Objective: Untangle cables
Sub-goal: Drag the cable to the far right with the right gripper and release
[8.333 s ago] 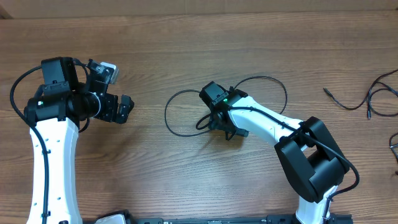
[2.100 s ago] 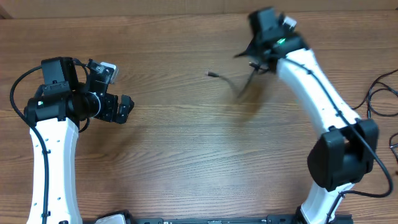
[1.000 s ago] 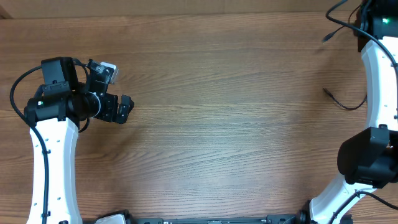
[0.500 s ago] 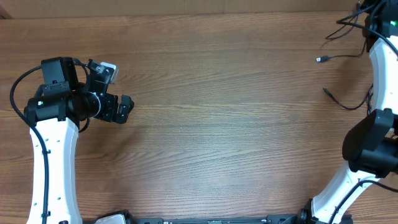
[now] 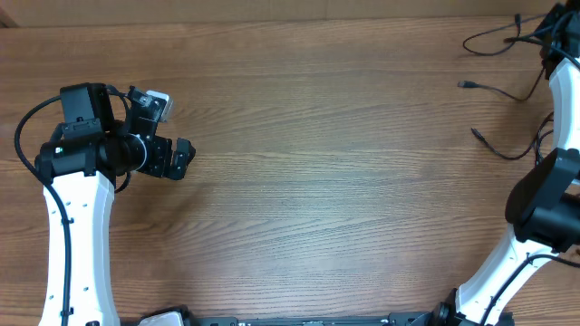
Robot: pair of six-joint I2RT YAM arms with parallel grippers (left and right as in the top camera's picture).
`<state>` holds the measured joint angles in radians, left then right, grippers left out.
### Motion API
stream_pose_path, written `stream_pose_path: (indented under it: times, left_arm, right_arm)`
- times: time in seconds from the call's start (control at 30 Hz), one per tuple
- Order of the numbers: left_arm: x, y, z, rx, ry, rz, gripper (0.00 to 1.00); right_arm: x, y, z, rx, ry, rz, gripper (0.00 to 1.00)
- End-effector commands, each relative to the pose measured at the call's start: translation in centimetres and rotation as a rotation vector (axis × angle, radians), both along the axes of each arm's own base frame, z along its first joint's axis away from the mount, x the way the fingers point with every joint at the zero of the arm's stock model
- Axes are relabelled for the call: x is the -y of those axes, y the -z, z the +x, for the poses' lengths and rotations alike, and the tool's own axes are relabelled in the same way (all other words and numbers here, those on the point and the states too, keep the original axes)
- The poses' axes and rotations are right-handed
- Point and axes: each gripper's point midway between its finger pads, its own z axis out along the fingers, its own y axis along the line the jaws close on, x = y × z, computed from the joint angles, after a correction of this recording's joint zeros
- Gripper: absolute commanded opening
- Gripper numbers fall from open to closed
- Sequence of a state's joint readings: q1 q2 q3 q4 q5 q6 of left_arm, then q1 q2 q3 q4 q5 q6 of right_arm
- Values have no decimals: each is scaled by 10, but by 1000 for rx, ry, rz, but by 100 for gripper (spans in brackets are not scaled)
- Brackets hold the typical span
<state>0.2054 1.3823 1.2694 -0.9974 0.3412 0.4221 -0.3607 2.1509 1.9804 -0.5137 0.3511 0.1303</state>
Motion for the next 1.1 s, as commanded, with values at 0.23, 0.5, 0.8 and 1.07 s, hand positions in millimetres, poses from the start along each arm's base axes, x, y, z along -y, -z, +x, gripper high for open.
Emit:
stream_pose_path:
  times: [0.23, 0.5, 0.8, 1.07]
  left_arm:
    - [1, -1, 2, 8, 13, -7, 100]
    - [1, -1, 2, 8, 13, -7, 100]
    - [1, -1, 2, 8, 13, -7, 100]
    - [1, -1, 2, 8, 13, -7, 100]
  right_arm:
    - [15, 76, 0, -138, 24, 49, 4]
    - [9, 105, 4, -170, -10, 91, 12]
    - [9, 106, 4, -173, -10, 91, 79]
    - [9, 92, 3, -156, -11, 85, 100]
